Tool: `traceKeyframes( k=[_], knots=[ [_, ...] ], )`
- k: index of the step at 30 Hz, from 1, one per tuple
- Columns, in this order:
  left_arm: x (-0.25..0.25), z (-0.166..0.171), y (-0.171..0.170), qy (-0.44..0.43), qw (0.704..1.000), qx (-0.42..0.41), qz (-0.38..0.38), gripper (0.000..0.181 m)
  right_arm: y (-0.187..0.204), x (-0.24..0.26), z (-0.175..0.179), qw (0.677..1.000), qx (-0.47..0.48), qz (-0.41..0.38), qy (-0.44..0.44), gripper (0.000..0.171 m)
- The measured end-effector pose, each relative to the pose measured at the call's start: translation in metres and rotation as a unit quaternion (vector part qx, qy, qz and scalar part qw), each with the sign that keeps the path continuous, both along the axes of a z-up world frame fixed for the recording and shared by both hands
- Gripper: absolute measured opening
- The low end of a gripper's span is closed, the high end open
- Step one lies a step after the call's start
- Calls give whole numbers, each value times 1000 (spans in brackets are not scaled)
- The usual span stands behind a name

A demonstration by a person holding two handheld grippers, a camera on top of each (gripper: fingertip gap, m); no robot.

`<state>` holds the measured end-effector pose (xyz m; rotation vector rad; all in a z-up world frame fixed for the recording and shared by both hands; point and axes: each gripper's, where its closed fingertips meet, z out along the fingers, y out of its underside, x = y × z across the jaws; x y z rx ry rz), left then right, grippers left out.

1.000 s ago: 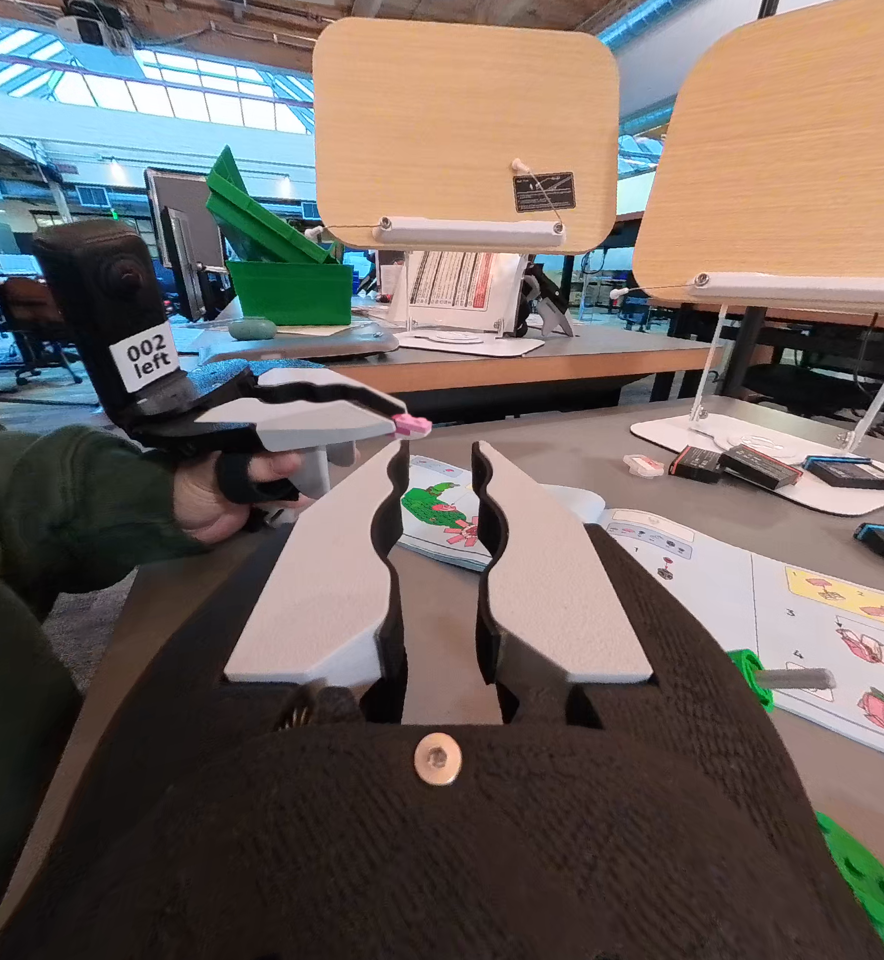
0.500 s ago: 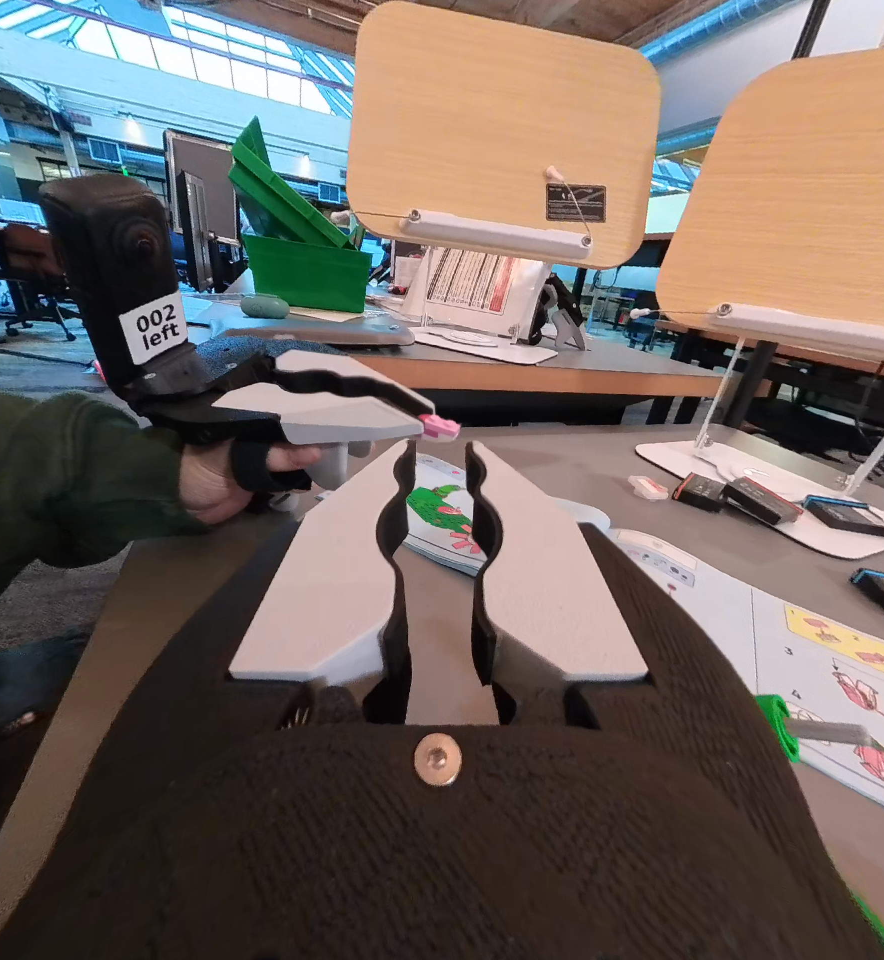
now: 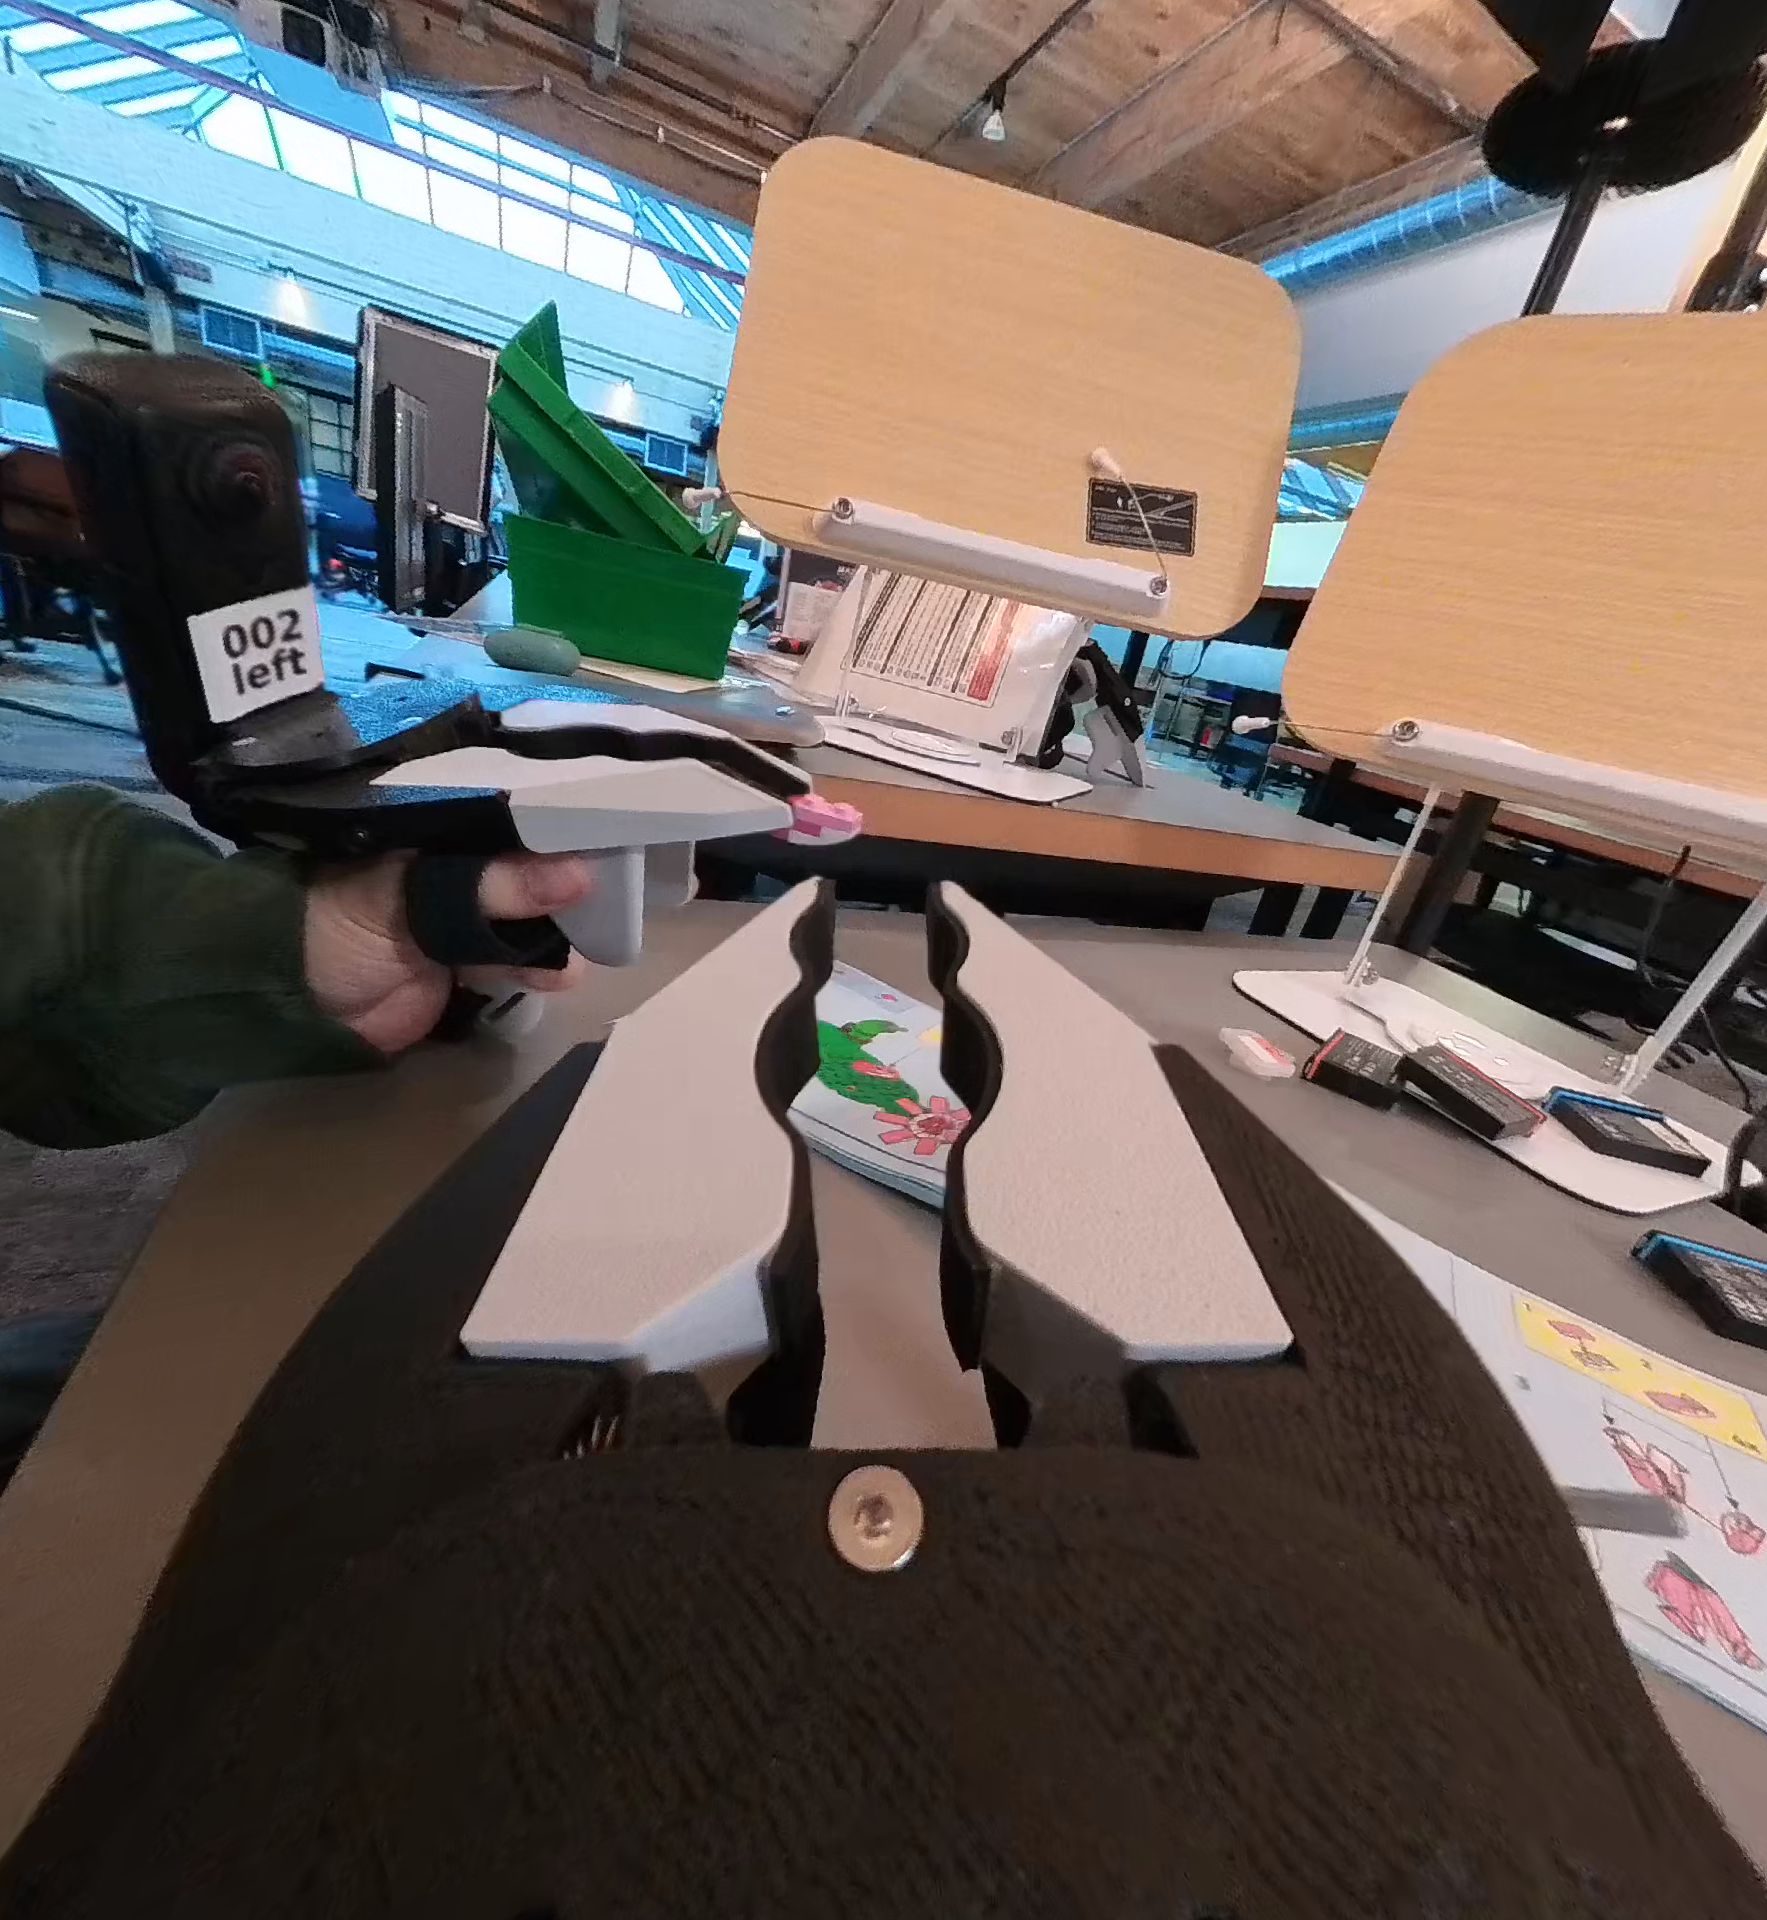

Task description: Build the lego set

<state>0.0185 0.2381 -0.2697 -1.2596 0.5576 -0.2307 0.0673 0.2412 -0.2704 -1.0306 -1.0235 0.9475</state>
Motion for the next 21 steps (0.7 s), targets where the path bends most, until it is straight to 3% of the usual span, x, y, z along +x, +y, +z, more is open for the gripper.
traceKeyframes(
  k=[10,21],
  knots=[
    [-5,4,-14,-47,999,-5,24,5,1,3,2,999,-38,21,18,16],
    [5,2,-23,-23,1000,9,18,5,4,2,3,999,-38,15,18,14]
  ],
)
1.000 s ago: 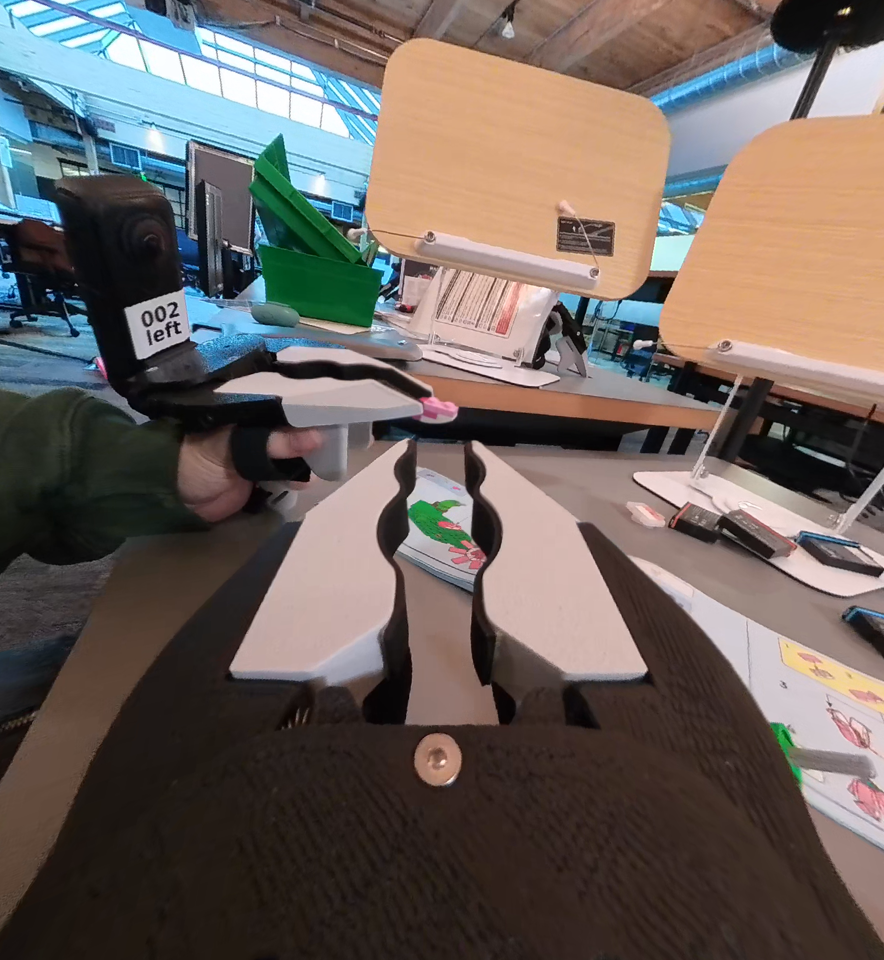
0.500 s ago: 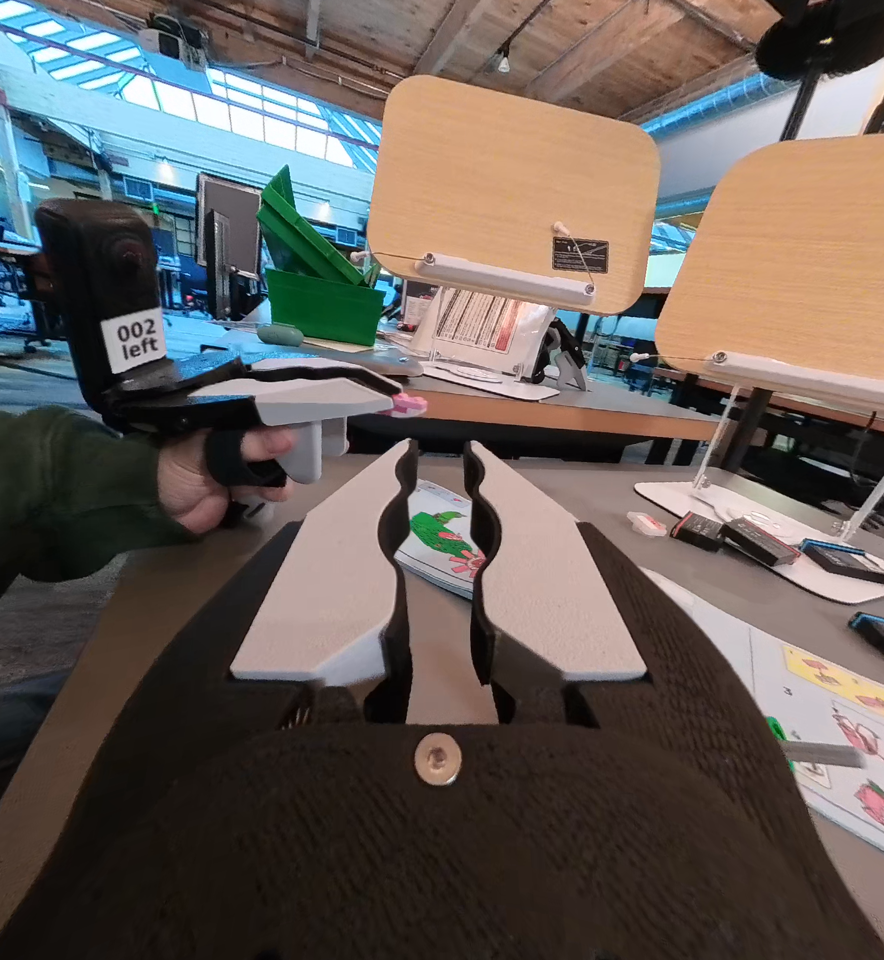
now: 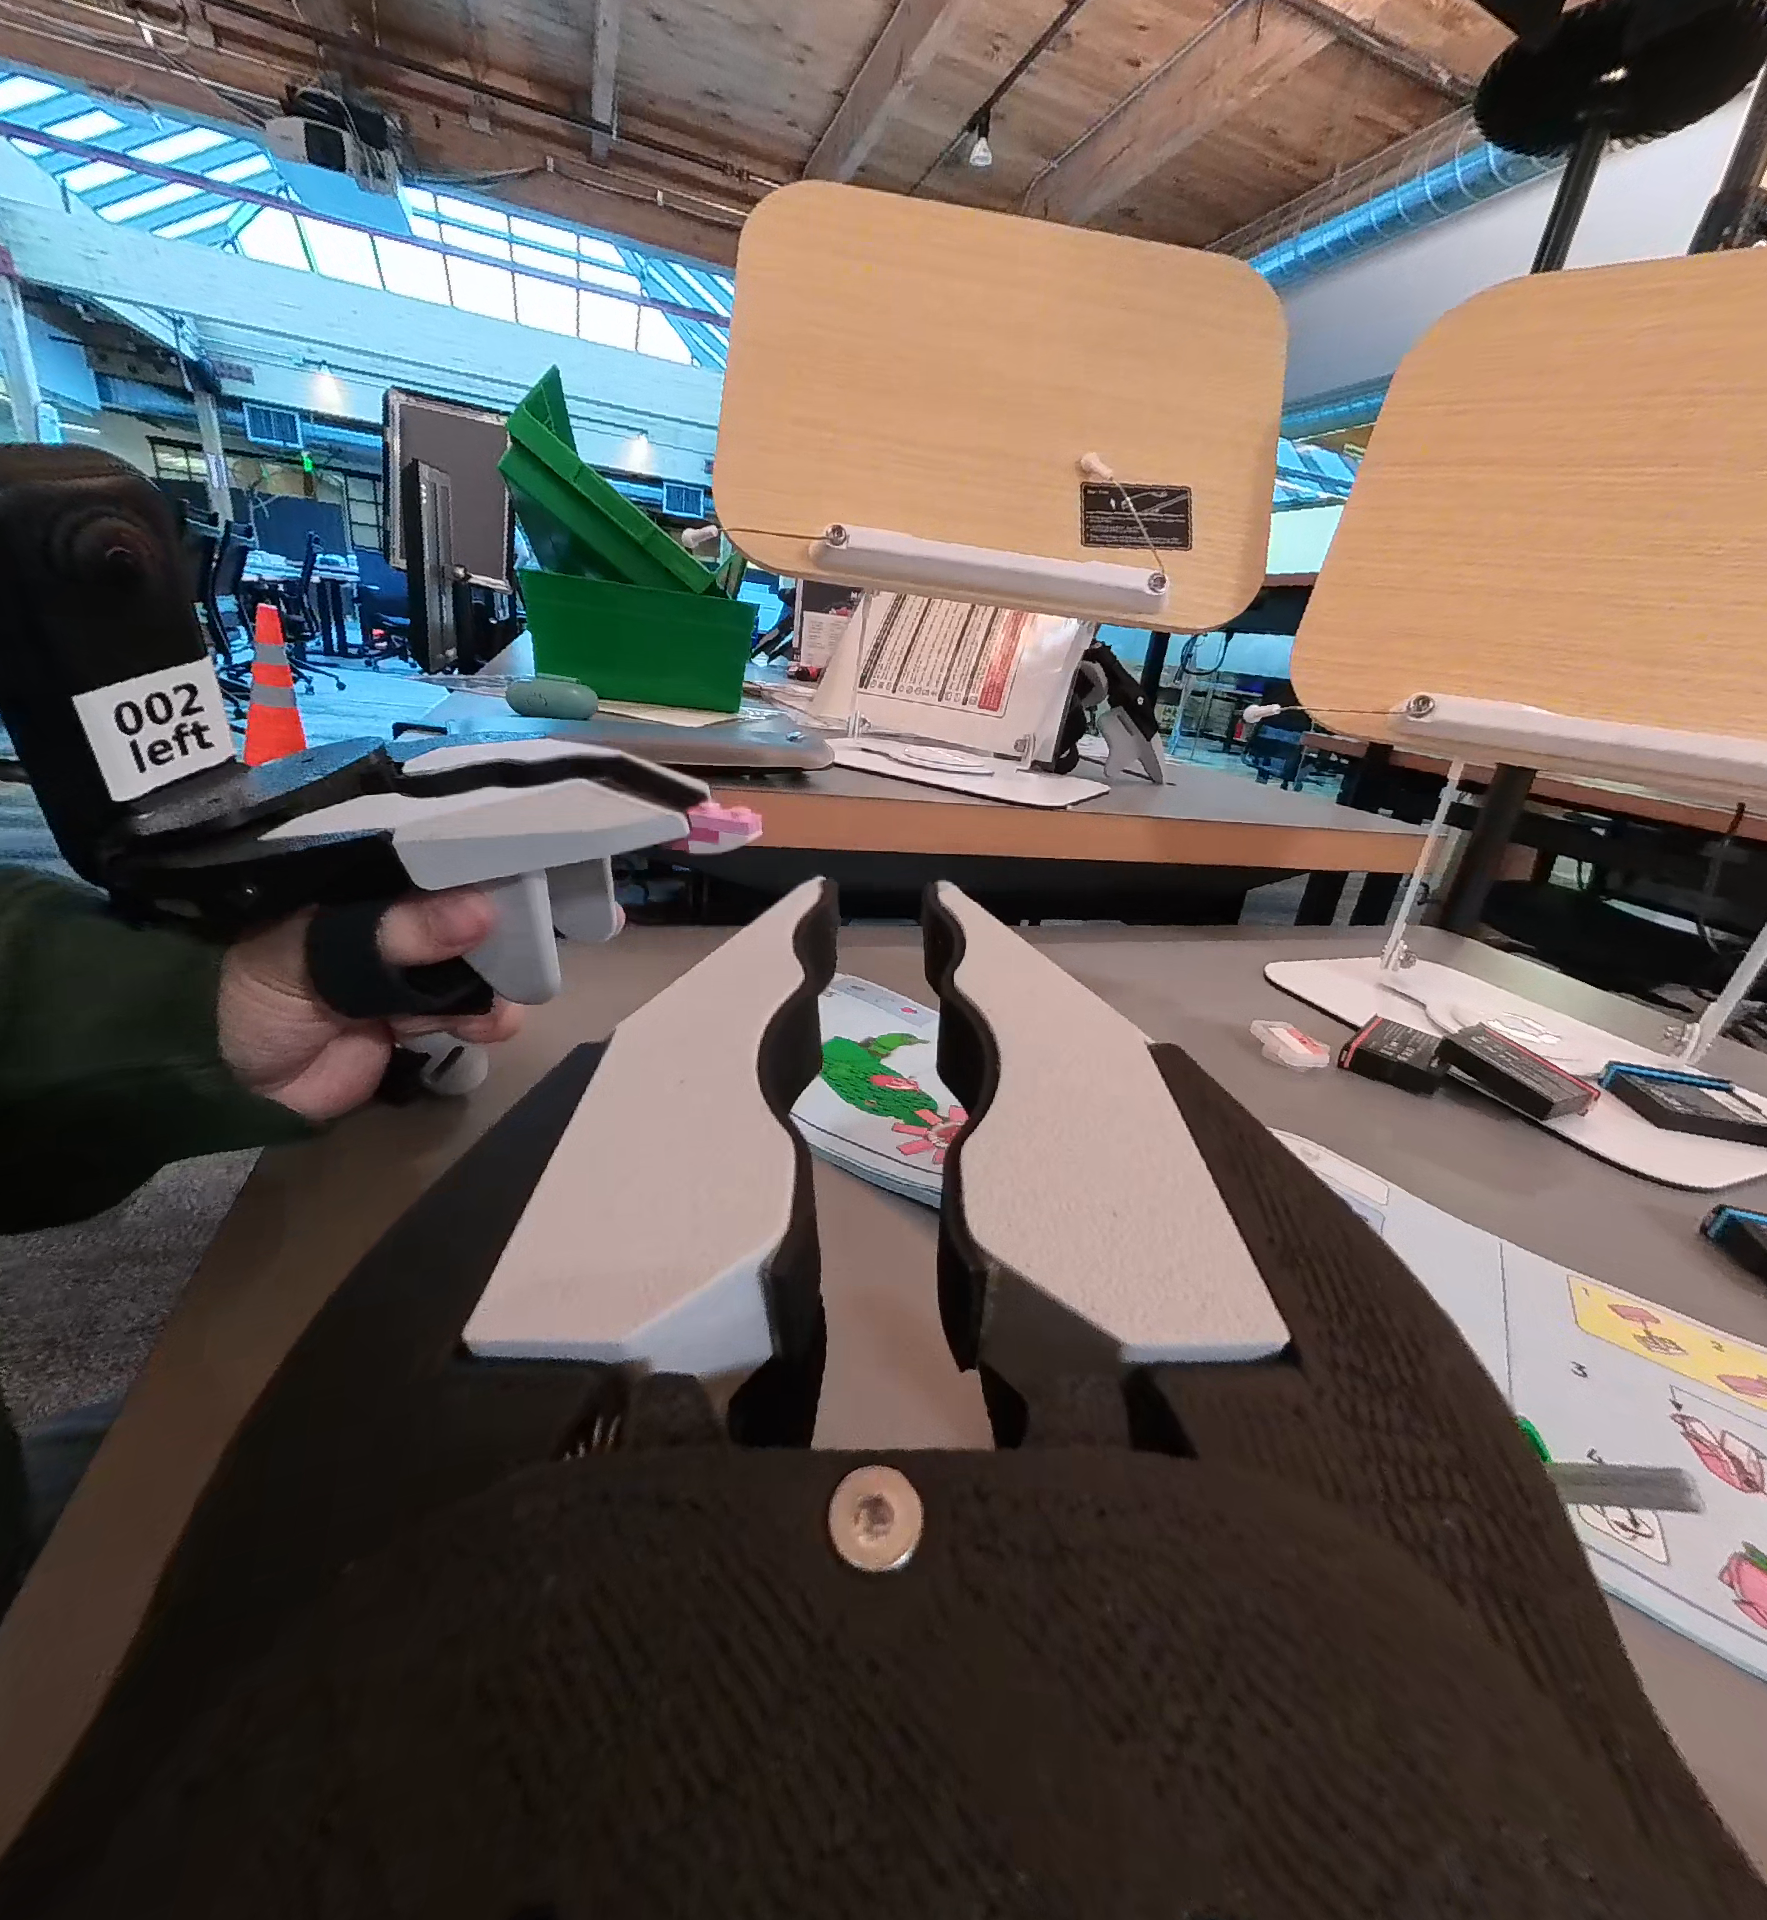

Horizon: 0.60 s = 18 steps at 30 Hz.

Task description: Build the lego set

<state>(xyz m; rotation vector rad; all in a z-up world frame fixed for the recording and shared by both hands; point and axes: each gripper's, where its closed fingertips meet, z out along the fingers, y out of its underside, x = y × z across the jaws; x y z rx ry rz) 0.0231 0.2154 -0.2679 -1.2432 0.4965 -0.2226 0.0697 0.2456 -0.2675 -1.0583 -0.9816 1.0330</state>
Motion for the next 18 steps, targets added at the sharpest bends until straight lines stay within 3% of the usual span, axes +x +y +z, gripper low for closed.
traceKeyframes(
  k=[18],
  knots=[
    [4,-3,-1,14,1000,2,-8,5,1,-3,-2,1000,8,-7,-9,14]
  ],
)
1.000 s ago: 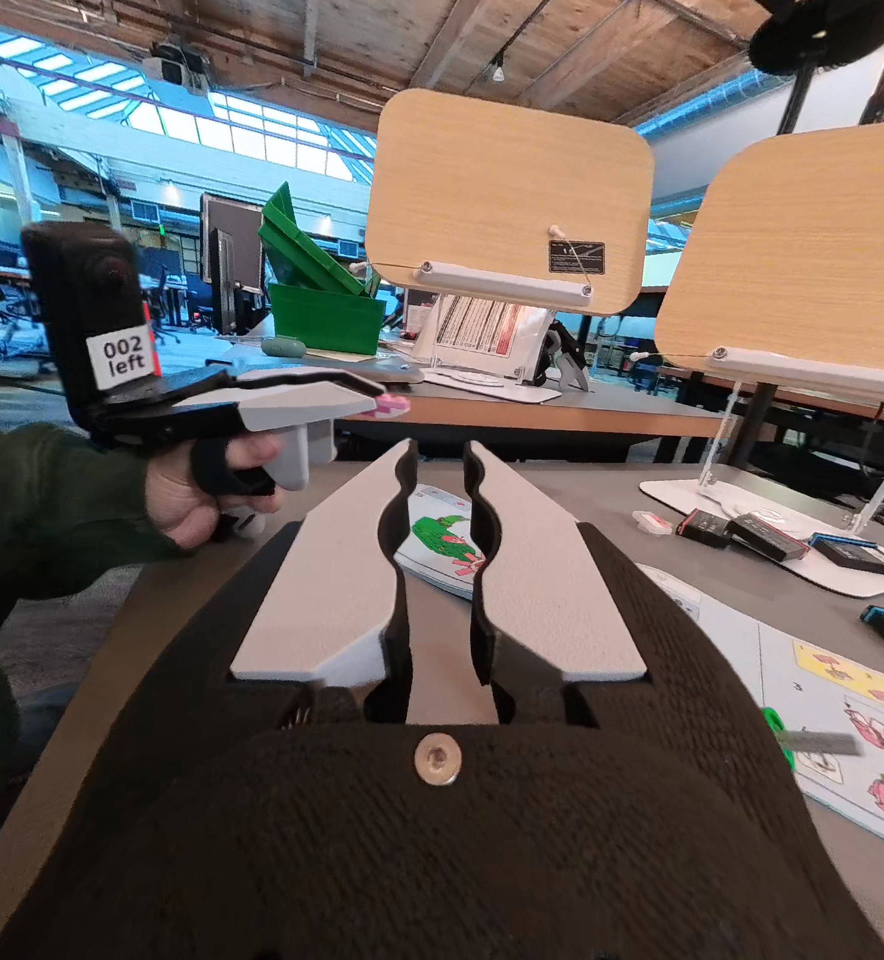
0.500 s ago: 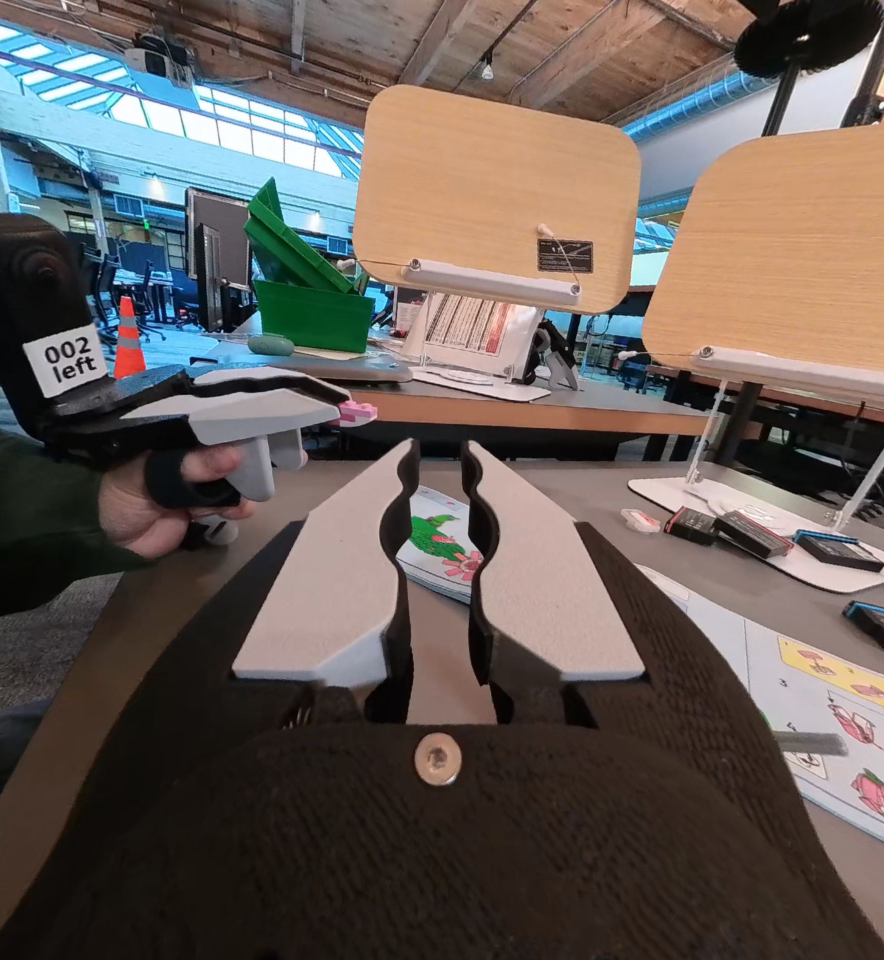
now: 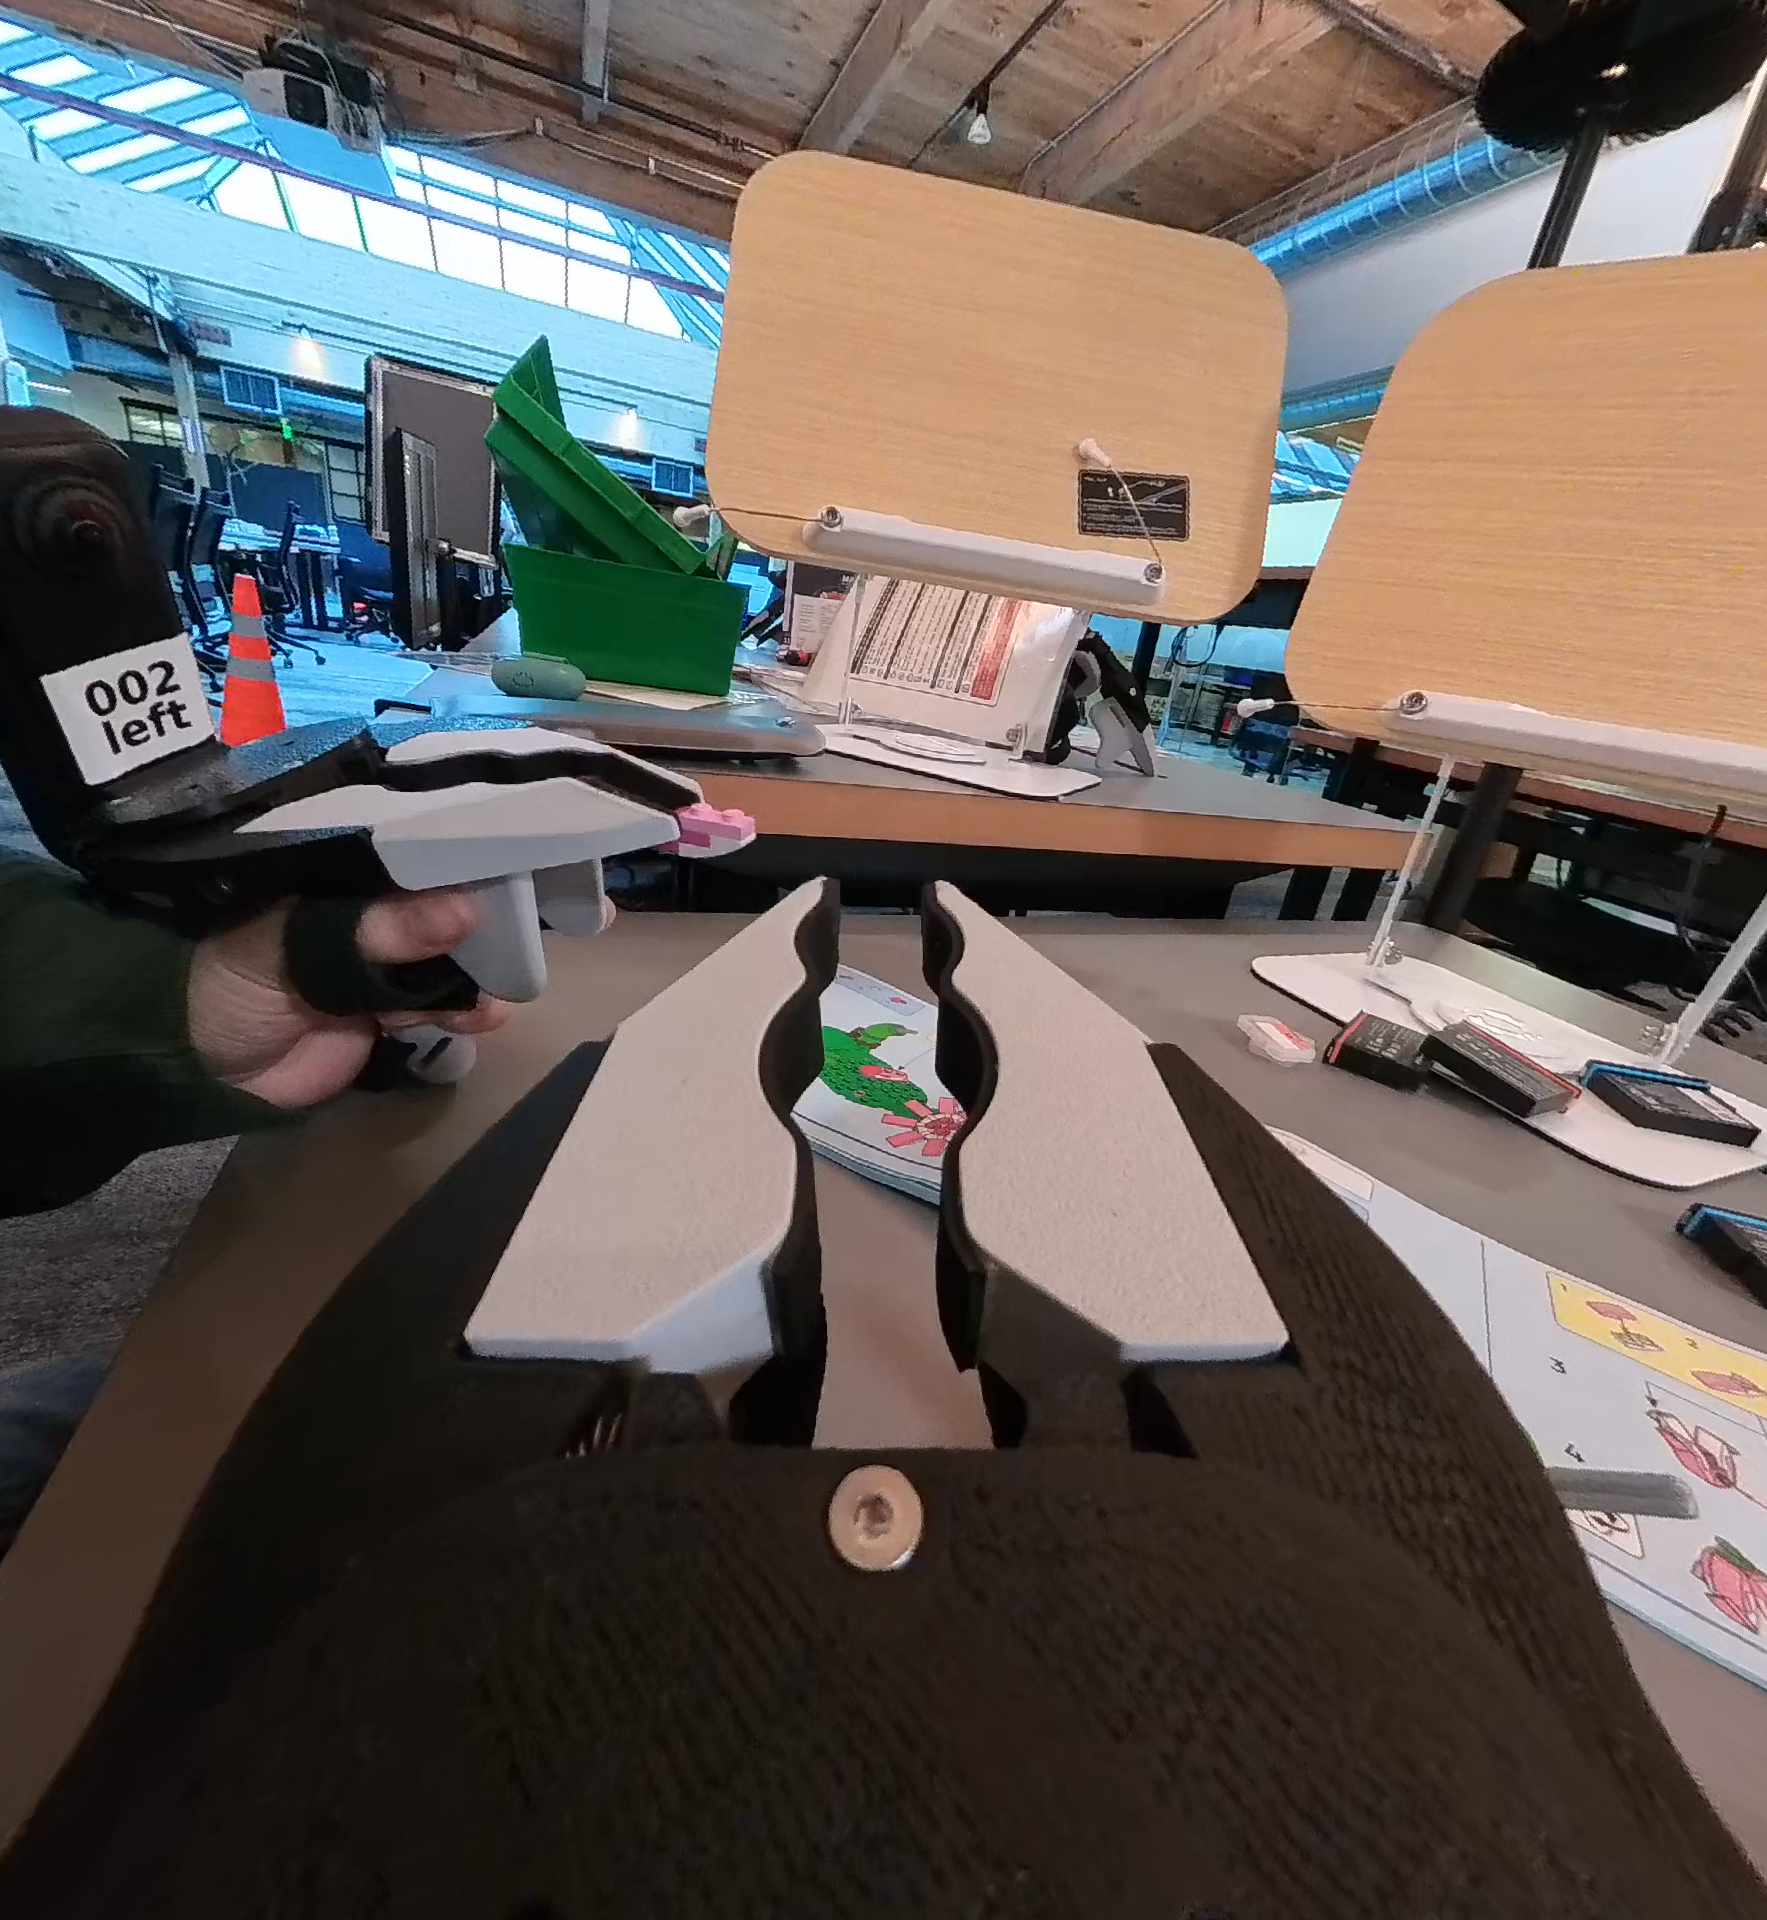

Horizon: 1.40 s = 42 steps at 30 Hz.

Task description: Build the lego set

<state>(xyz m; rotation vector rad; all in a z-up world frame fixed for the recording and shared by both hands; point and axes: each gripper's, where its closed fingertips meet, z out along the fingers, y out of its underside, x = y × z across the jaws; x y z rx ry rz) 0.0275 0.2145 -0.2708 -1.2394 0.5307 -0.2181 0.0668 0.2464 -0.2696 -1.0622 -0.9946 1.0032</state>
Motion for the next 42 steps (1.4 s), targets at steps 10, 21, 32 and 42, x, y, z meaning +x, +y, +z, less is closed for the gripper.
traceKeyframes(
  k=[10,21,32,42],
  knots=[
    [4,-2,-1,6,1000,-4,-14,5,-7,-2,0,1000,-6,27,1,14],
    [25,0,-17,-49,980,-57,-185,5,-44,-5,7,978,-75,194,30,19],
    [35,-5,-24,-46,961,-93,-258,5,-62,-4,9,968,-79,237,31,19],
    [36,-2,-30,-58,952,-91,-286,5,-69,-10,4,967,-76,244,8,11]
  ],
)
